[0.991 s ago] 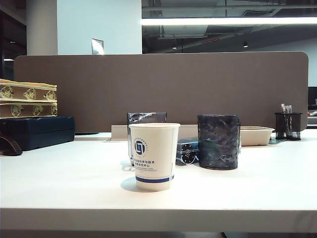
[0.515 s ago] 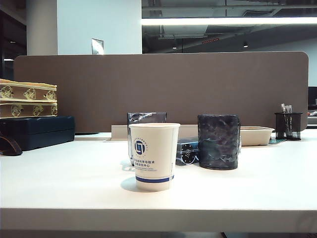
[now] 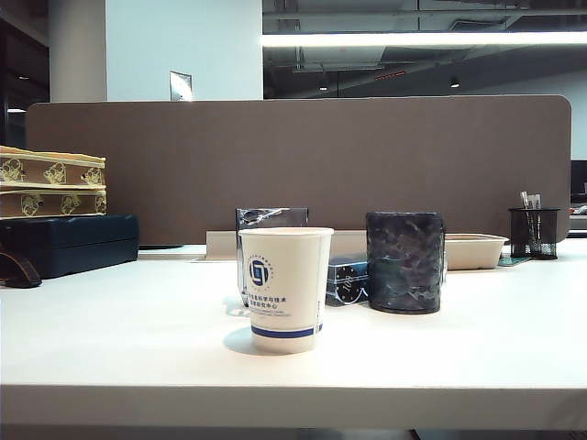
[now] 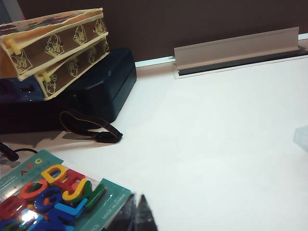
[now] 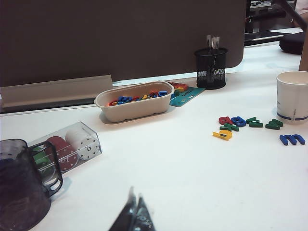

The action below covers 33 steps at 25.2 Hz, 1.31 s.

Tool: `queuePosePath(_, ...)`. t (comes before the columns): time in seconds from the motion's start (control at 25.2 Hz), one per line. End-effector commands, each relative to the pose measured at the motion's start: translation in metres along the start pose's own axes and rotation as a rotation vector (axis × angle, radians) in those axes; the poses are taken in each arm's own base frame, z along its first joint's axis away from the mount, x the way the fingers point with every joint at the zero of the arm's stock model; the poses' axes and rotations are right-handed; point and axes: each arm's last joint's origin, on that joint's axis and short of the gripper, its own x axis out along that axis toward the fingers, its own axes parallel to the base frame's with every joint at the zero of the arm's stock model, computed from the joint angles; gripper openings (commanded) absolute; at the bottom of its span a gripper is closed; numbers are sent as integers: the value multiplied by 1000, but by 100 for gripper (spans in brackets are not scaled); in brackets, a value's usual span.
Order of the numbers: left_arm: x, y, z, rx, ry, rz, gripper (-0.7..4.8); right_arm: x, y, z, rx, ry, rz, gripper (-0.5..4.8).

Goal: Pick up the letter "c" and put it in the paper cup.

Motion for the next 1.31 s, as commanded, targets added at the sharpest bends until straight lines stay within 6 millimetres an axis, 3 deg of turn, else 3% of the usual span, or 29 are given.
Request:
queuePosePath(0.04, 0, 0, 1, -4, -7, 1, -6, 0, 0, -1, 4, -7, 1, -8)
queuePosePath(1.31, -5, 2, 6, -13, -68, 13, -6, 0, 0, -1, 4, -7, 1, -8)
